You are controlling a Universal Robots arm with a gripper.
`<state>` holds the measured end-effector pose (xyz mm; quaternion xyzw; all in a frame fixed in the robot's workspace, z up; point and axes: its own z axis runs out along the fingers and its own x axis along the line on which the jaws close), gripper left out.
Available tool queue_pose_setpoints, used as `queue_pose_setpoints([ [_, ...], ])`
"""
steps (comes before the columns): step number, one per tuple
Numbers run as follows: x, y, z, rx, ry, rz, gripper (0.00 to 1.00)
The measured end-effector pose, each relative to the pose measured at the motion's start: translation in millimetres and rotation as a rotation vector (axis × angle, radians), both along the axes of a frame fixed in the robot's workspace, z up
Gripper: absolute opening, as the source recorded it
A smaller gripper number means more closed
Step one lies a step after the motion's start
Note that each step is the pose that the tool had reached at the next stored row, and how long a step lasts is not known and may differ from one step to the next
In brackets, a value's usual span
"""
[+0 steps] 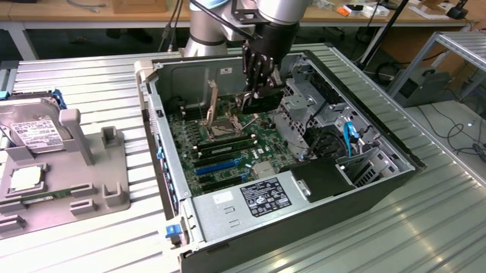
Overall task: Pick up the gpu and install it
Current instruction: 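Insert the gpu into the slot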
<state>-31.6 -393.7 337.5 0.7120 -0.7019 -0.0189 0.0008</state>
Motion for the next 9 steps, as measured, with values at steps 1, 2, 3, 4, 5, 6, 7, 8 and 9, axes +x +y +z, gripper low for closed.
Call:
queue_pose_setpoints([
  [1,0.0,0.0,-0.4,0.0001,0.0000,0.000,0.27],
  [2,0.0,0.0,-0.7,0.0000,0.0000,0.000,0.27],
  [3,0.0,0.0,-1.0,0.0001,0.0000,0.000,0.27],
  [4,0.0,0.0,-1.4,0.0000,0.0000,0.000,0.27],
  [5,0.0,0.0,-1.7,0.0000,0.0000,0.000,0.27],
  [6,0.0,0.0,-1.9,0.0000,0.0000,0.000,0.27],
  [7,0.0,0.0,-2.3,0.0000,0.0000,0.000,0.27],
  [8,0.0,0.0,-2.7,0.0000,0.0000,0.000,0.27],
  [9,0.0,0.0,-3.1,0.0000,0.0000,0.000,0.27],
])
